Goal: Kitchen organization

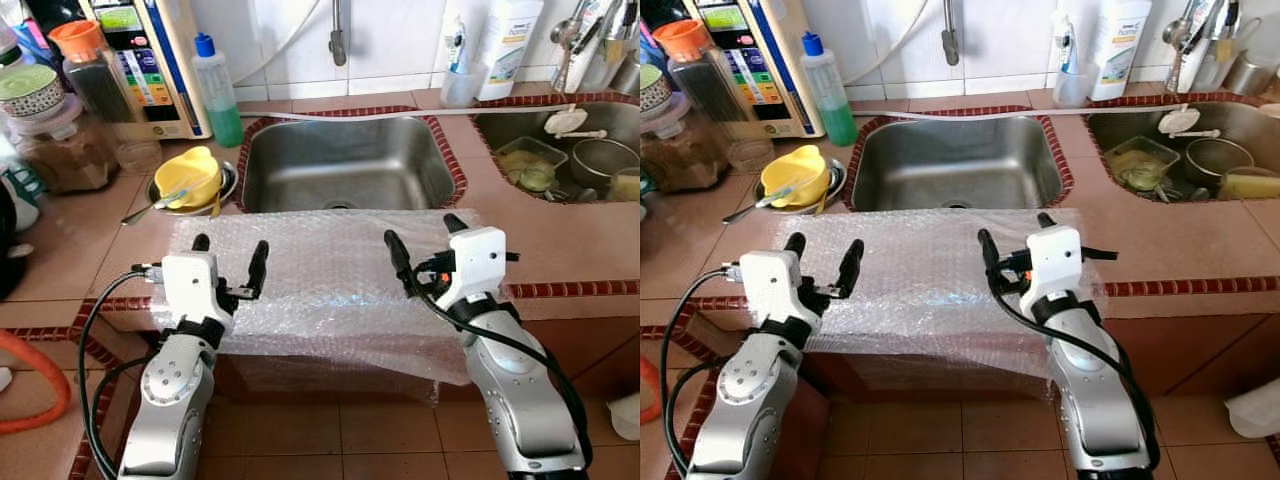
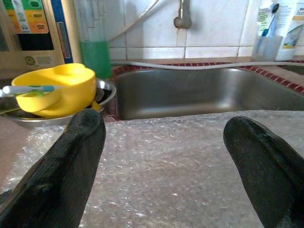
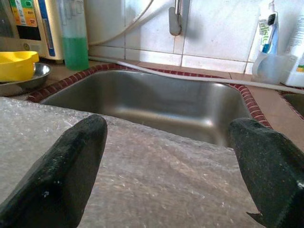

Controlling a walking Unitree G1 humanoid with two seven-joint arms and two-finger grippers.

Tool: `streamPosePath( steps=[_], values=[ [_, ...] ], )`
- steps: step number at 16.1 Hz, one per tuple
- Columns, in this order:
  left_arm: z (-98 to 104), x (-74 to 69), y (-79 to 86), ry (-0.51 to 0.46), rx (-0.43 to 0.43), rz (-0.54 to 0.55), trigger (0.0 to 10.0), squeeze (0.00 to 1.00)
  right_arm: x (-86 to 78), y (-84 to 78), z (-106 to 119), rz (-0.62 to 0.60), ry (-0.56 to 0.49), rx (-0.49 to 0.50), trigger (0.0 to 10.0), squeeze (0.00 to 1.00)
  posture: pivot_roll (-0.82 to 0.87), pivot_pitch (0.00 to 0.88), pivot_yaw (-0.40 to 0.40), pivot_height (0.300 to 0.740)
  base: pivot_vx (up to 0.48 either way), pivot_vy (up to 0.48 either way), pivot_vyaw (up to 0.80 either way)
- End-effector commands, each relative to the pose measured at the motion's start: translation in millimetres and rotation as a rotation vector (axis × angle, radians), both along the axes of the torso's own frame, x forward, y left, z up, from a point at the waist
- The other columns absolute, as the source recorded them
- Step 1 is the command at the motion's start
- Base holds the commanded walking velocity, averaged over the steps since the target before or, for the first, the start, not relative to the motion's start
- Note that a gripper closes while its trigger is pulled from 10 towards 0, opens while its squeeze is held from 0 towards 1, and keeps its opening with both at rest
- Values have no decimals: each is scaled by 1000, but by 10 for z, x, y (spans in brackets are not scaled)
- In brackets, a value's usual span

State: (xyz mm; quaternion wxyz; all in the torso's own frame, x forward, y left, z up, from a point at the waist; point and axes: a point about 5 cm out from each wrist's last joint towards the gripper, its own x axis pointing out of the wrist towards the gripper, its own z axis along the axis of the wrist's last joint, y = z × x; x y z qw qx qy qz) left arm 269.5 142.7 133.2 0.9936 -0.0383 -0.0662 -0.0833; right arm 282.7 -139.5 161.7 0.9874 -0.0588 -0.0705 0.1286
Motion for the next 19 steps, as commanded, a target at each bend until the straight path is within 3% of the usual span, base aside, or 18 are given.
streamPosePath(
  steps=[1, 19],
  values=[
    [44, 5, 22, -11, 3, 0, 10000, 0, -10, 35, 56, 16, -21, 6, 10000, 0, -215, 89, 84, 740, 0, 0, 0],
    [35, -40, -25, 0, 3, -52, 10000, 0, -54, 60, 90, 12, -31, 28, 10000, 0, -219, 95, 91, 740, 284, 0, 0]
  ],
)
